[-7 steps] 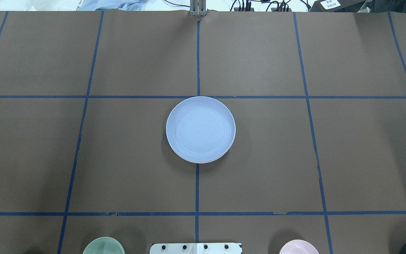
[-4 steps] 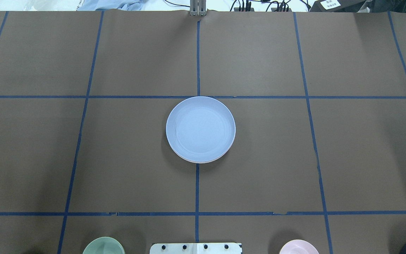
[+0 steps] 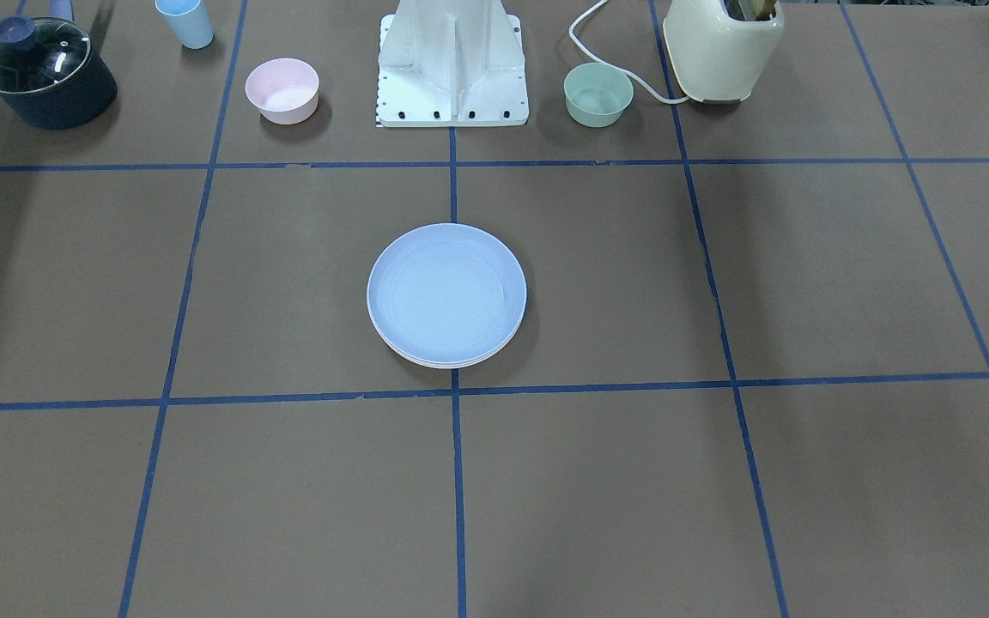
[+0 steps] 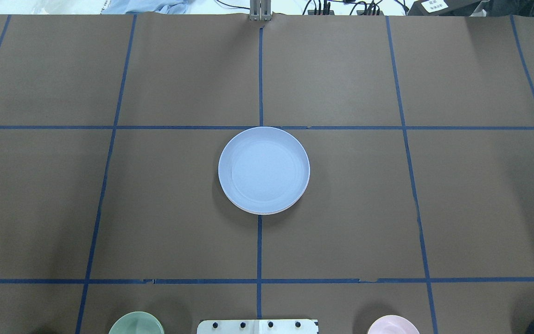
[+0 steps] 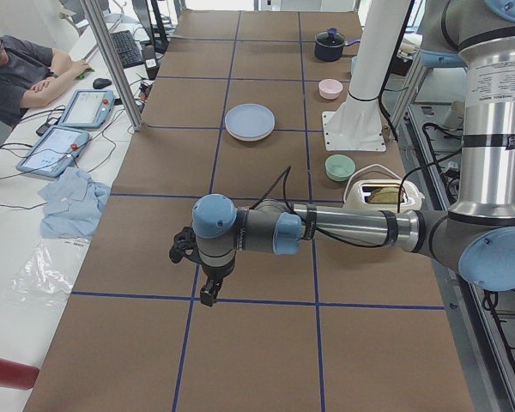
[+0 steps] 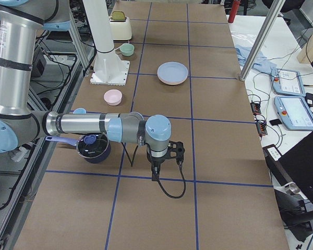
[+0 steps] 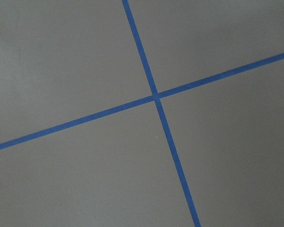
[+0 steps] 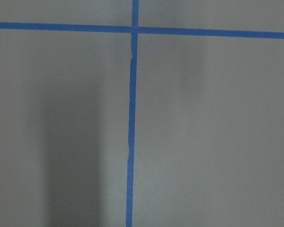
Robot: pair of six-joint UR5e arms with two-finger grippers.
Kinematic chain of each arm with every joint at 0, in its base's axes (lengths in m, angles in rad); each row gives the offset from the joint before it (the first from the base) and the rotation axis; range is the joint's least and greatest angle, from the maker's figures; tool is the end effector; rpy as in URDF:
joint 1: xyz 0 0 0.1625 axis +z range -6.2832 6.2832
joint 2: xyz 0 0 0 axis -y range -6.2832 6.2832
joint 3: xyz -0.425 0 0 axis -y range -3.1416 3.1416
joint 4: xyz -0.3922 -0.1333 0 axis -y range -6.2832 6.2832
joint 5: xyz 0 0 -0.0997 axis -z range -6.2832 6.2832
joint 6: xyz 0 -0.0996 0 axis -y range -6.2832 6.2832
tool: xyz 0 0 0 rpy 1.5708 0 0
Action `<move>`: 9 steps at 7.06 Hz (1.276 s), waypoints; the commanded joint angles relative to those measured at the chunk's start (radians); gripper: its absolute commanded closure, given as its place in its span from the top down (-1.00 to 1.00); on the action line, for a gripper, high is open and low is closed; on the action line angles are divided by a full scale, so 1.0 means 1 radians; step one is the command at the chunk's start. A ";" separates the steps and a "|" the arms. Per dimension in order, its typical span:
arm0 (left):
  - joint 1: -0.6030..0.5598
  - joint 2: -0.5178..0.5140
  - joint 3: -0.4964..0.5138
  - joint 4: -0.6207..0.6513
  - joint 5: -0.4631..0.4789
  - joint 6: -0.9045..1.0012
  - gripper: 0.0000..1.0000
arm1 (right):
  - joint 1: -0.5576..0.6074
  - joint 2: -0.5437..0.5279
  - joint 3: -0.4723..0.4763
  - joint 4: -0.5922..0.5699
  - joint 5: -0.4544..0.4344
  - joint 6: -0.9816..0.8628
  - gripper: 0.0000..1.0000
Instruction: Stack three plates with pink and blue
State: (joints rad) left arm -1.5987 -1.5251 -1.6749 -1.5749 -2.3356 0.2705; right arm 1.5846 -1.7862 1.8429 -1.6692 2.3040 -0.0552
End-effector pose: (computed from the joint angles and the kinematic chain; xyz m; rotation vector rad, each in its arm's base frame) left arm -0.0776 -0.4741 0.6297 0.1729 0.7493 0.2545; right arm 0.0721 -0.3963 0.6336 -0.0145 -0.7340 -0.0242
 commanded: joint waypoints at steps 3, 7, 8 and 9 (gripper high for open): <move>-0.001 0.003 0.006 -0.022 0.008 0.004 1.00 | 0.000 -0.002 -0.008 -0.001 0.000 0.001 1.00; -0.003 0.005 0.007 -0.020 0.009 0.004 1.00 | 0.000 0.005 -0.024 0.000 0.002 0.003 1.00; -0.003 0.006 0.007 -0.020 0.009 0.004 1.00 | 0.000 0.005 -0.024 0.000 0.002 0.002 1.00; -0.003 0.006 0.007 -0.020 0.010 0.004 1.00 | 0.000 0.007 -0.024 0.000 0.002 0.001 1.00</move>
State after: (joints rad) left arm -1.6015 -1.5192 -1.6675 -1.5953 -2.3267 0.2746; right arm 1.5846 -1.7807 1.8195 -1.6690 2.3055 -0.0532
